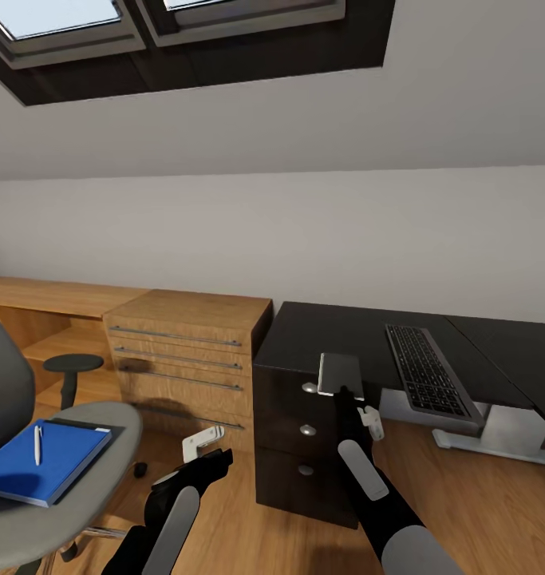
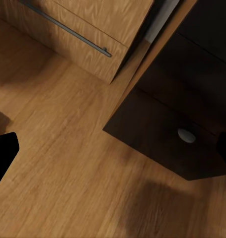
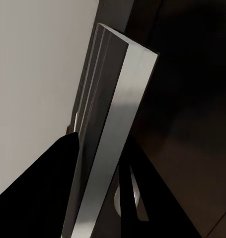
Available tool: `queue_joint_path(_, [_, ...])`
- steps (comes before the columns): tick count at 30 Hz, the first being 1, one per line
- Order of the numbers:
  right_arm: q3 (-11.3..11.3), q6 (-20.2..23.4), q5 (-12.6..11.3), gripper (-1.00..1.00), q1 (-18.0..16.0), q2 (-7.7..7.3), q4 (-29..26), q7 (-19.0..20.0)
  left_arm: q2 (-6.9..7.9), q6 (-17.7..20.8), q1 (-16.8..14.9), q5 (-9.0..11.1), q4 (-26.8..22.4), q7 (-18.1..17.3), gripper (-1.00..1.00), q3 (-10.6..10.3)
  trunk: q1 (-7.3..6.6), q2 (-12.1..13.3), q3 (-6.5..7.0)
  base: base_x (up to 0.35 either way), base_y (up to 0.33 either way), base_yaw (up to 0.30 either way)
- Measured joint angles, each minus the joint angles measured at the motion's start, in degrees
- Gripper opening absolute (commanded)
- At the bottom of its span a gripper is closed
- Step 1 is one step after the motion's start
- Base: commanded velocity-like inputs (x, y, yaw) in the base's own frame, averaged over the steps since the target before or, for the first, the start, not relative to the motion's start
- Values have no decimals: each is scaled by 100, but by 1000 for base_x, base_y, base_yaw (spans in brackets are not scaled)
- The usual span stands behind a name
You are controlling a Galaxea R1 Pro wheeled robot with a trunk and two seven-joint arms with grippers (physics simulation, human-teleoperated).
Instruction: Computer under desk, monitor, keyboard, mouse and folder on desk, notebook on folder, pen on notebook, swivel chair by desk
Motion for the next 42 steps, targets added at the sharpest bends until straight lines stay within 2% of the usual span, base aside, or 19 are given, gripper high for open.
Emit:
queue_joint_path(6, [-2,-16,-12,-100,0,2,1,2,2,-2,-1,5,5,0,100,0,-2,0,0,154,0,0])
queue_joint_path(42, [6,-30,2,-100,1,-3,3,0,9,1,0,6,26,0,100,0,0,0,0,23,0,0])
